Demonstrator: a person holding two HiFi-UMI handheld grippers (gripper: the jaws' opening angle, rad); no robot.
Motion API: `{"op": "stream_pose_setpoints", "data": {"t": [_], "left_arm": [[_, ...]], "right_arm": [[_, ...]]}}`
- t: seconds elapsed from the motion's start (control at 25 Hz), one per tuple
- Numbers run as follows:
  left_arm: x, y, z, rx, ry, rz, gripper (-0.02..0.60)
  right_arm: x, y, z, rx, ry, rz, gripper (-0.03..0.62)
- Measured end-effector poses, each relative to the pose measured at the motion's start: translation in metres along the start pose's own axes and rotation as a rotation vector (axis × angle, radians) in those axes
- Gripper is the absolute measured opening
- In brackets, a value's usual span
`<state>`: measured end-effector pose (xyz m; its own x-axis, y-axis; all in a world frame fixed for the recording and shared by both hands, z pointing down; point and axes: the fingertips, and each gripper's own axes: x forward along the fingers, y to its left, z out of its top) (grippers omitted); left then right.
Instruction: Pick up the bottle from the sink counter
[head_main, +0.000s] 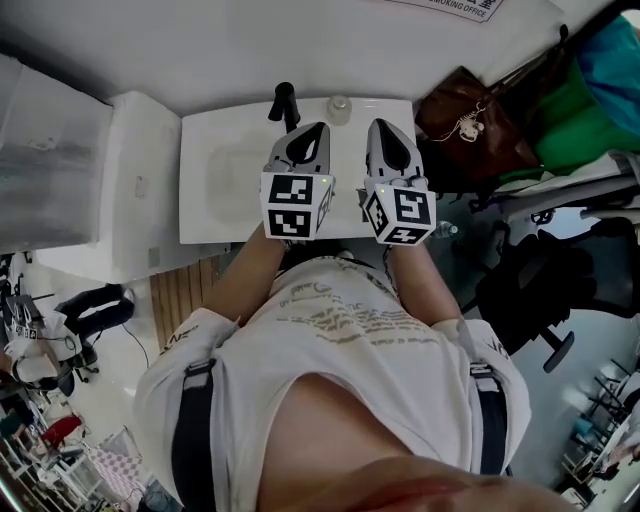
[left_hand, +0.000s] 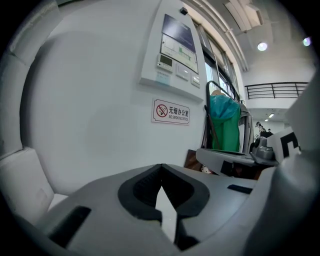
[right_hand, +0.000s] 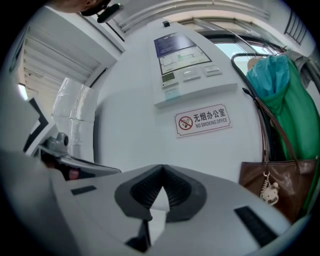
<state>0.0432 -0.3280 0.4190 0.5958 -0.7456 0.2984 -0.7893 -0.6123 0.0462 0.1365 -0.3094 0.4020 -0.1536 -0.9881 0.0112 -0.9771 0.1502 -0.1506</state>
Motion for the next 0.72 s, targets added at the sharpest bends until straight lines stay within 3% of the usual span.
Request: {"op": "stream_pose_setpoints", "data": {"t": [0.32,0.72], "left_arm": [[0.013,0.034,0.002,-0.016,0.002,0.005,0.02],[0.023,0.056,0.006,-0.014,0.008,0.02,0.02]], "right_arm": [[0.029,0.003,0.001,-0.025,-0.084,-0.017,0.023],[0.068,0.012,-0.033,-0.071,-0.011,0.027,0.026]]}}
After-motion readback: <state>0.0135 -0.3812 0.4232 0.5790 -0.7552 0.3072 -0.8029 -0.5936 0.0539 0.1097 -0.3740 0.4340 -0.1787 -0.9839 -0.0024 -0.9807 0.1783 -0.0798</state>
